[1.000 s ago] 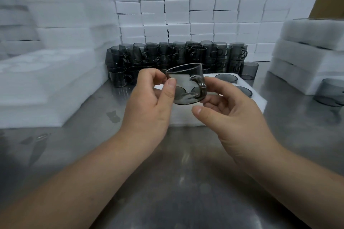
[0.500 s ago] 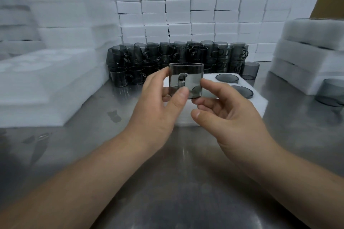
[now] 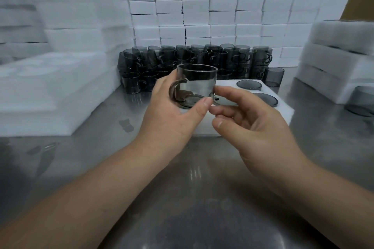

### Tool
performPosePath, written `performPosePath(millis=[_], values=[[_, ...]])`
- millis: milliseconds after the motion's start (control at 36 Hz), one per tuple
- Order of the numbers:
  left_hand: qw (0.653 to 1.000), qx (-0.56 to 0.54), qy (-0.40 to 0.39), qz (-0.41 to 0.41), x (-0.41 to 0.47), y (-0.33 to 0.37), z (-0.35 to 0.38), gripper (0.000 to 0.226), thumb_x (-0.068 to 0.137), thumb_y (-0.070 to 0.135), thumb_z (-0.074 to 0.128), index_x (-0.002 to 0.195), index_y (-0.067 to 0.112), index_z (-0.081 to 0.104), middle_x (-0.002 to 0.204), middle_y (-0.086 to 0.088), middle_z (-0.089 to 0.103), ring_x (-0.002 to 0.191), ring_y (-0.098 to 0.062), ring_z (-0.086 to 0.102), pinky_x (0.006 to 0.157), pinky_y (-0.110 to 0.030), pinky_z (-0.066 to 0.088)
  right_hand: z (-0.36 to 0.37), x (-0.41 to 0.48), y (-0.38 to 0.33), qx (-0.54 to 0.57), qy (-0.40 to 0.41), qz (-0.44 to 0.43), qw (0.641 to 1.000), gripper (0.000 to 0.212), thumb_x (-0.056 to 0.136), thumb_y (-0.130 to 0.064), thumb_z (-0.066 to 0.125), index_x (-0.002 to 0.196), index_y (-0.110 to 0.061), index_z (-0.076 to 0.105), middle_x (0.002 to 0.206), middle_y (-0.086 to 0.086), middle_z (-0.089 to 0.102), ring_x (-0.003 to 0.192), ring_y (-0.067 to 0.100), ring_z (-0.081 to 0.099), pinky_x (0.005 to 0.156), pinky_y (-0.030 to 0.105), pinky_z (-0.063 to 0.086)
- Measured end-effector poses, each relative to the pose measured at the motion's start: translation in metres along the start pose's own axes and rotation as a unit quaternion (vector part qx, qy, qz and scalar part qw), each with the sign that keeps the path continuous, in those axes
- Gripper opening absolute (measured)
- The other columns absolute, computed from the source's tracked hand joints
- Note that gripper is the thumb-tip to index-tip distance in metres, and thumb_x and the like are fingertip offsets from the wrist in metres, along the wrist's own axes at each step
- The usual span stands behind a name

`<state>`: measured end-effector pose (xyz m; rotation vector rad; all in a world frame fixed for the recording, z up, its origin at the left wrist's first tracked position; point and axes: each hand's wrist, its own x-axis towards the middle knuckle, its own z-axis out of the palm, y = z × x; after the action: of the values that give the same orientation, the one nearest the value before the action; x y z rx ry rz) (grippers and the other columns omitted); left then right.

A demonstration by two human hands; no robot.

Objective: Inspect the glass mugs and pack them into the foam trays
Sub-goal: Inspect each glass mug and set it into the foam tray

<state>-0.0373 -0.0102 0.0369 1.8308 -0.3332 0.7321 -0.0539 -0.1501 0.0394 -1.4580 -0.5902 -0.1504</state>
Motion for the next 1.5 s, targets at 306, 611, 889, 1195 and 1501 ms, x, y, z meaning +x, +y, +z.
performPosePath(millis=[306,611,889,1195,1501], values=[[0.999,-0.035,0.014,-0.009,0.0008,-0.0014,0.0018,0.030,0.057,0.054,0.066,0.084,0.061,0.056,0.105,-0.003,0.061,0.087,0.003,0.062,0.080,-0.016,0.046,-0.0025,0.0005,0.0000,0.033,0.017,-0.002,0.999,0.035,0.081,0.003,0.061,0.098,-0.028,0.059,0.081,-0.021,0.068,0.079,-0.001,0.064,0.072,0.010,0.049],[0.992,-0.117,0.047,0.000,-0.0002,0.0002,0.0021,0.065,0.068,0.036,0.070,0.122,0.028,0.034,0.100,0.003,0.061,0.080,0.004,0.065,0.074,-0.011,0.047,-0.0031,0.0065,0.0039,0.056,0.069,0.039,0.995,0.028,0.083,-0.002,0.061,0.095,-0.027,0.058,0.100,-0.004,0.067,0.102,0.013,0.064,0.097,0.033,0.047],[0.993,-0.115,0.014,0.005,-0.0030,0.0009,0.0004,0.045,0.075,0.034,0.062,0.114,0.034,0.039,0.086,0.008,0.069,0.086,0.000,0.067,0.077,-0.016,0.050,-0.0046,0.0086,0.0066,0.104,0.067,0.068,0.990,0.020,0.087,-0.008,0.058,0.106,-0.013,0.060,0.094,0.004,0.067,0.080,0.011,0.067,0.078,0.021,0.055],[0.997,-0.080,0.016,0.019,-0.0037,0.0025,-0.0012,0.043,0.067,0.056,0.058,0.104,0.036,0.047,0.085,0.023,0.069,0.080,0.002,0.066,0.076,-0.019,0.053,-0.0024,0.0085,0.0054,0.136,0.039,0.092,0.986,0.016,0.092,-0.017,0.050,0.103,-0.014,0.061,0.091,0.004,0.068,0.075,0.014,0.068,0.068,0.019,0.053],[0.997,-0.065,0.037,0.012,-0.0032,0.0010,-0.0032,0.033,0.075,0.060,0.044,0.096,0.037,0.052,0.082,0.021,0.064,0.085,-0.009,0.063,0.075,-0.031,0.052,-0.0016,0.0069,0.0048,0.129,0.002,0.109,0.986,0.027,0.077,-0.036,0.055,0.093,-0.018,0.066,0.085,0.000,0.072,0.065,0.014,0.066,0.062,0.020,0.052]])
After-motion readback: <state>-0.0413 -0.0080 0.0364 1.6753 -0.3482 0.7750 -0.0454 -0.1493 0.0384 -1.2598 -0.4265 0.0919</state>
